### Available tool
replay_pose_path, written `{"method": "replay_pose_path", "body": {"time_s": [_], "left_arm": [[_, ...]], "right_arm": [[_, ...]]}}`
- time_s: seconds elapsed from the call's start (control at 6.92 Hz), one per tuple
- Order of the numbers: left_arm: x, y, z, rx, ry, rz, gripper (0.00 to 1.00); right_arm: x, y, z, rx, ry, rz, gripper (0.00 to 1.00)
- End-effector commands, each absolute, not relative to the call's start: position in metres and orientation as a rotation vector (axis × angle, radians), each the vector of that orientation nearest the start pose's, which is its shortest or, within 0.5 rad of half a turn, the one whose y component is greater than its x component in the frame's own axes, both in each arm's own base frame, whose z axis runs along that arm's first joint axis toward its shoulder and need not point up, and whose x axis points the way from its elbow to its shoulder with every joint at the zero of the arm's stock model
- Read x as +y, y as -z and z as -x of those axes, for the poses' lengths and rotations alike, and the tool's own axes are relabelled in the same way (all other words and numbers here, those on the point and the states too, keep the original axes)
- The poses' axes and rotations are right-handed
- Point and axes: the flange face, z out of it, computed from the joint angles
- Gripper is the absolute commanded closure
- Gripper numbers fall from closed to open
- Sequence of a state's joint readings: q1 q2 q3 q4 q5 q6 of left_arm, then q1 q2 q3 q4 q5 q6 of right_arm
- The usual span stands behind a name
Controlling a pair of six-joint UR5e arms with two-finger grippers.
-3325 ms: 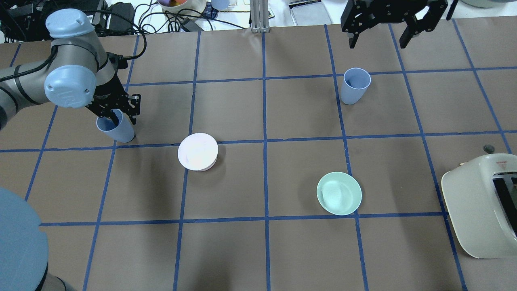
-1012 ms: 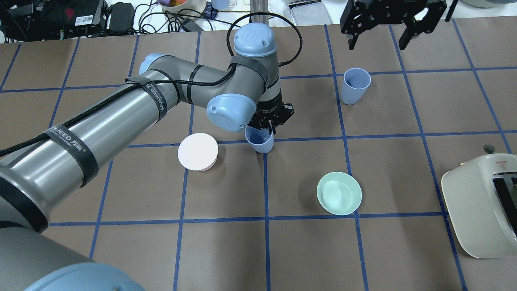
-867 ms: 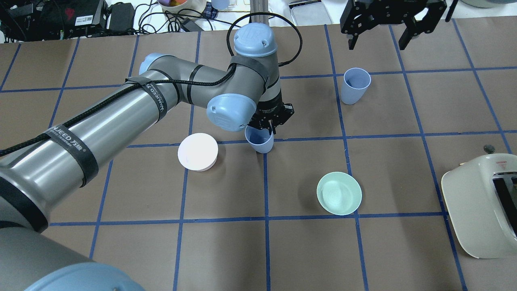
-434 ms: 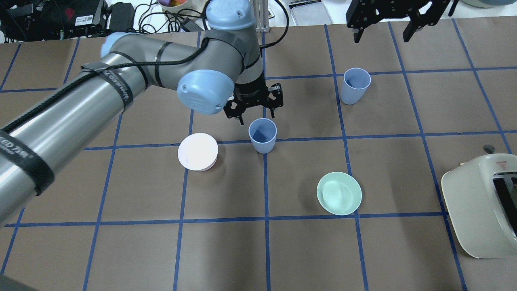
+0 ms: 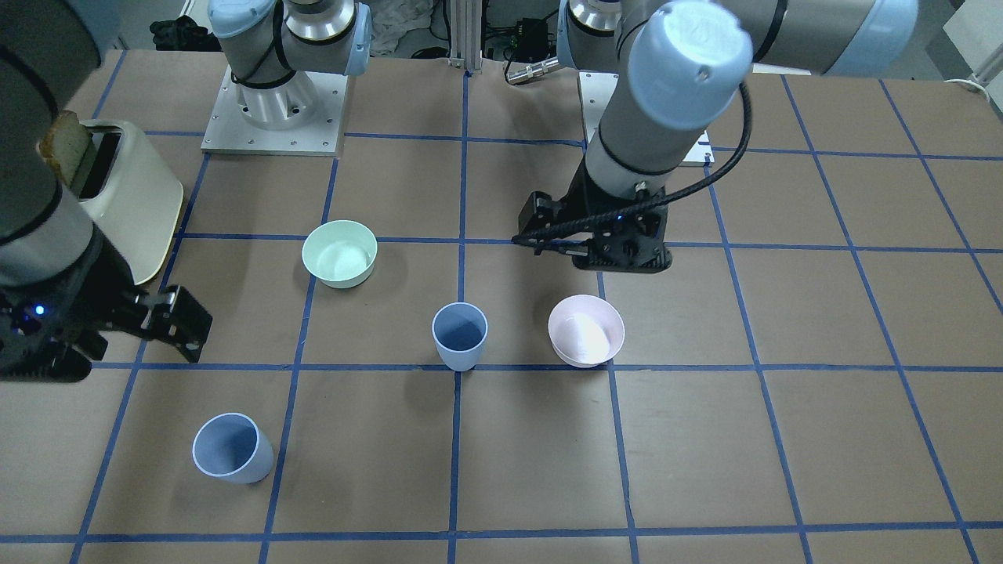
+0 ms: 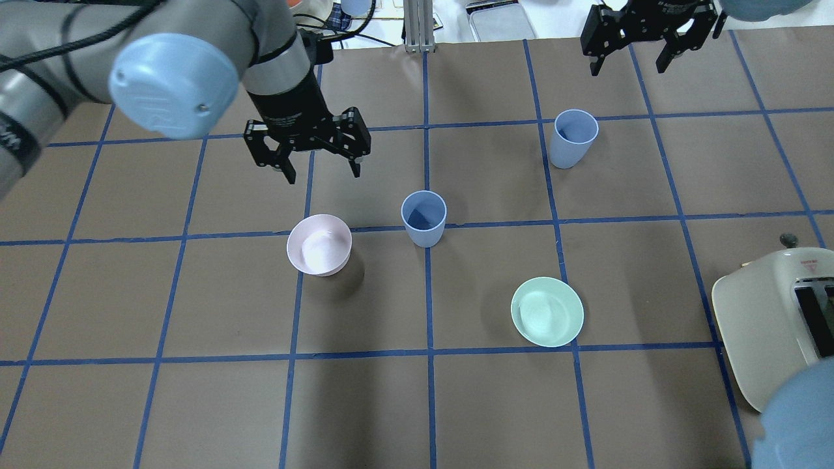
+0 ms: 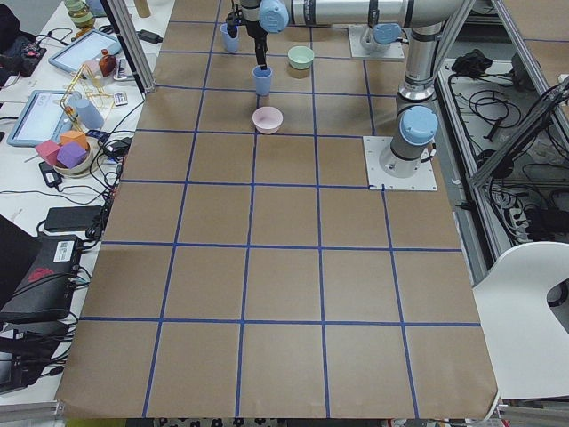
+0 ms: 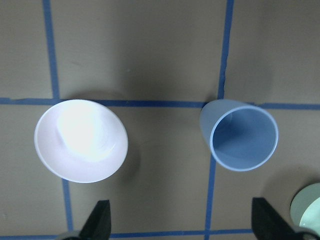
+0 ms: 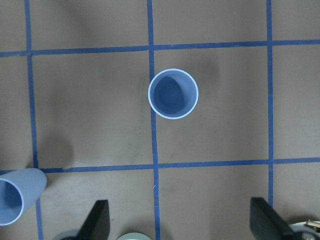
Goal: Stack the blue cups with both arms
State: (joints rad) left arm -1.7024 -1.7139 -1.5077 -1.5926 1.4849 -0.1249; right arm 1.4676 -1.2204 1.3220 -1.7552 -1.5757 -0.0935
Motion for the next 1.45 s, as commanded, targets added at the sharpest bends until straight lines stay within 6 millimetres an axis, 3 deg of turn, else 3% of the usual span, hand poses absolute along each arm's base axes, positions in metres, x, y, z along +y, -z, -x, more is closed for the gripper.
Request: {"method": "replay_pose_path", "body": {"time_s": [0.0, 0.29, 0.58, 1.01, 1.16, 1.3], "left_arm": [[-0.469, -0.51, 0.191, 3.179, 0.008, -0.086, 0.0], [-0.469, -0.512, 0.185, 3.179, 0.124, -0.068, 0.0], [-0.481, -0.516, 0.172, 3.161, 0.163, -0.065, 0.0], [-0.5, -0.534, 0.162, 3.137, 0.217, -0.033, 0.0], [-0.507, -0.53, 0.163, 3.137, 0.203, -0.019, 0.0], [-0.515, -0.531, 0.163, 3.136, 0.207, -0.009, 0.0]], "right_arm": [[-0.7, -0.34, -0.027, 3.142, 0.083, -0.043, 0.0], [-0.702, -0.296, -0.027, 3.133, 0.06, -0.067, 0.0], [-0.693, -0.276, -0.032, 3.115, 0.041, -0.102, 0.0], [-0.691, -0.268, -0.035, 3.108, 0.051, -0.121, 0.05], [-0.688, -0.26, -0.038, 3.09, 0.032, -0.123, 0.28], [-0.686, -0.252, -0.041, 3.064, 0.026, -0.129, 0.63]]}}
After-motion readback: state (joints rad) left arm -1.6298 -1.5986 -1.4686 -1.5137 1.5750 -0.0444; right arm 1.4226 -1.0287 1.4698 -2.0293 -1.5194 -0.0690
